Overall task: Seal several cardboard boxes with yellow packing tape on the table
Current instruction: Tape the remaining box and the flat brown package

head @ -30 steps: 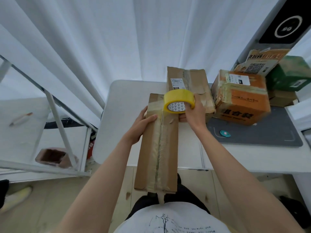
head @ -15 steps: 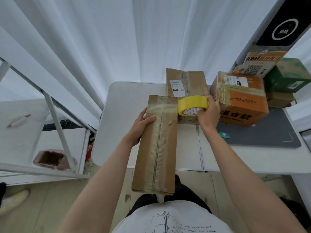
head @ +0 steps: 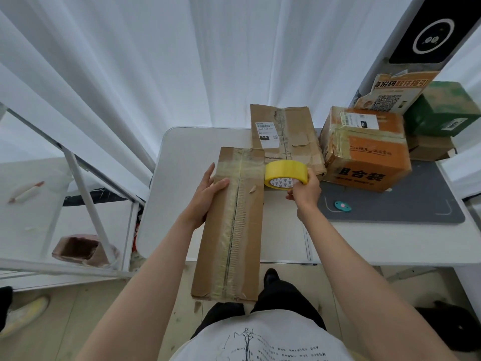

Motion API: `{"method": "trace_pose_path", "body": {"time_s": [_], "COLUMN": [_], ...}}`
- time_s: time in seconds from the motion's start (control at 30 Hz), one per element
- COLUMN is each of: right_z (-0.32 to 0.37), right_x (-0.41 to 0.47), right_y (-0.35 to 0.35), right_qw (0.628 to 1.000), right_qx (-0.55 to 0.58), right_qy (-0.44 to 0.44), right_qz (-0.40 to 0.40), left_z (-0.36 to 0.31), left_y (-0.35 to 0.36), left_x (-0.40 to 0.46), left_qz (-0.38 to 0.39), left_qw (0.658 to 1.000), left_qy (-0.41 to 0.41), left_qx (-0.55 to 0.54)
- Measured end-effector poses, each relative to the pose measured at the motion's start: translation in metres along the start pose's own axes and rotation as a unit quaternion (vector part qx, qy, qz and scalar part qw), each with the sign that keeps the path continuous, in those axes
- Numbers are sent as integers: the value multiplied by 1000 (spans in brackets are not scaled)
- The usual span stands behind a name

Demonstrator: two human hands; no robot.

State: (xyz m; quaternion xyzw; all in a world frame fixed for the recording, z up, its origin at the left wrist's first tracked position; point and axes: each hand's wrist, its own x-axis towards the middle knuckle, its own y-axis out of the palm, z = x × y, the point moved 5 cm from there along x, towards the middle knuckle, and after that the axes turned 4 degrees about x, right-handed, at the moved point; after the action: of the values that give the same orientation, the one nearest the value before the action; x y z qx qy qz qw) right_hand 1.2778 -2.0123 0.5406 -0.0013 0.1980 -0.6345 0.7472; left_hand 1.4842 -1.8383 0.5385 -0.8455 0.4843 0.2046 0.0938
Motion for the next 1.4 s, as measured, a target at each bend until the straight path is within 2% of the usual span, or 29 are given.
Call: {"method": "trace_pose_path", "body": {"time_s": [0.07, 0.13, 0.17, 0.23, 0.33, 0.43, 0.5, 0.83, 1.1, 1.4], "right_z": [-2, -4, -5, -6, -8, -9, -11, -16, -7, 2], "right_x": [0, 1, 1, 1, 3, 8, 8, 11, 13, 11], "right_y": [-1, -3, -4, -4, -4, -9, -12, 1, -9, -18], "right_qw": [1000, 999, 999, 998, 993, 994, 996, 999, 989, 973], "right_qx": [17, 26, 31, 42, 69, 67, 45, -7, -79, -145], "right_qy": [-2, -3, -3, 1, 23, 27, 23, -33, -127, -173], "right_qz": [10, 19, 25, 50, 89, 80, 68, -6, -19, -47], "left_z": [-11, -33, -46, -65, -65, -52, -49, -48, -47, -47], "left_y": [-2, 6, 18, 51, 90, 100, 99, 89, 90, 91], "left_x": [3, 5, 8, 17, 37, 47, 48, 47, 46, 44], "left_qz": [-65, -150, -161, -101, 24, 32, 25, 21, 35, 37], "left_qw": [990, 942, 911, 864, 804, 729, 722, 737, 736, 732], "left_qy": [54, 148, 201, 279, 293, 307, 313, 309, 306, 287], "left_qx": [109, 262, 323, 407, 517, 611, 617, 600, 603, 617]}}
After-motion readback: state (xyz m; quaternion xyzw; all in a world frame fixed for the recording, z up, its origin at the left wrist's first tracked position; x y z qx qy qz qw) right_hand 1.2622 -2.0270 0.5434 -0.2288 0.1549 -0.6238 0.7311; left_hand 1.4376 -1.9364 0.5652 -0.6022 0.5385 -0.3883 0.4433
